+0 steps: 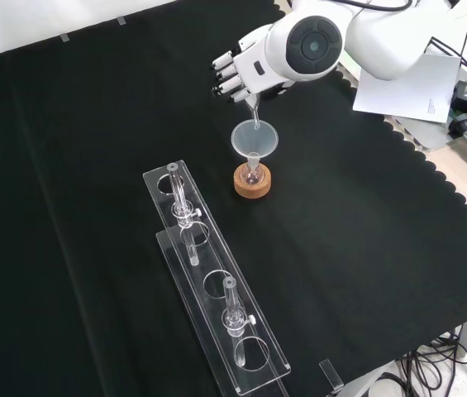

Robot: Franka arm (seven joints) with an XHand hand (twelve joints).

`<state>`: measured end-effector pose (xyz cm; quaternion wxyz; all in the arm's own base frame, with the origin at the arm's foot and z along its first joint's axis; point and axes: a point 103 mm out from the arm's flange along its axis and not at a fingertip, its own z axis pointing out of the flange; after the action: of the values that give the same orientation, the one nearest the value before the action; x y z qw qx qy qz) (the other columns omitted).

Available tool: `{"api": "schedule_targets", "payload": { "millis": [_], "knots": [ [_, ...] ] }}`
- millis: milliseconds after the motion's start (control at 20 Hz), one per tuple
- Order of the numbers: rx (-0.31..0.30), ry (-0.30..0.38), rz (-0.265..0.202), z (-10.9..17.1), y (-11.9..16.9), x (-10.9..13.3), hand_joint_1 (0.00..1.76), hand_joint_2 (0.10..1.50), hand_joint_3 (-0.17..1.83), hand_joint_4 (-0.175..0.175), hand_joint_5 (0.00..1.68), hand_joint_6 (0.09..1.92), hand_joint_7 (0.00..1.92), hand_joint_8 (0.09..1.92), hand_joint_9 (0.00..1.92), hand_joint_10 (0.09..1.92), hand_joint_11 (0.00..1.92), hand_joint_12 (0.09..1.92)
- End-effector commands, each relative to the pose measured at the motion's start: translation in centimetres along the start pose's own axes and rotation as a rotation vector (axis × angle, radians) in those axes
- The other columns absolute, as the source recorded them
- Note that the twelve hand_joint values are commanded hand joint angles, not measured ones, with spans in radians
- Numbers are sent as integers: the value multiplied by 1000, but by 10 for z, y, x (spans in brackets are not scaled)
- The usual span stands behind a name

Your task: Pour all the NaCl from the weighing funnel into the round-bottom flask.

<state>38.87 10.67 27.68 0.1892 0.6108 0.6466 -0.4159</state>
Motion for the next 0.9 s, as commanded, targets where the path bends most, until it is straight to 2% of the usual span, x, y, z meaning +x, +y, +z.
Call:
{"api": "schedule_targets", "payload": {
  "millis": [50, 900],
  "knots": [
    [-4, -34, 0, -2, -1, 2, 1109, 688, 626, 175, 1222, 753, 560, 677, 926, 359, 775, 1069],
    [22, -90, 18, -8, 1, 4, 1109, 687, 627, 175, 1223, 751, 560, 677, 927, 355, 780, 1063]
  ]
}}
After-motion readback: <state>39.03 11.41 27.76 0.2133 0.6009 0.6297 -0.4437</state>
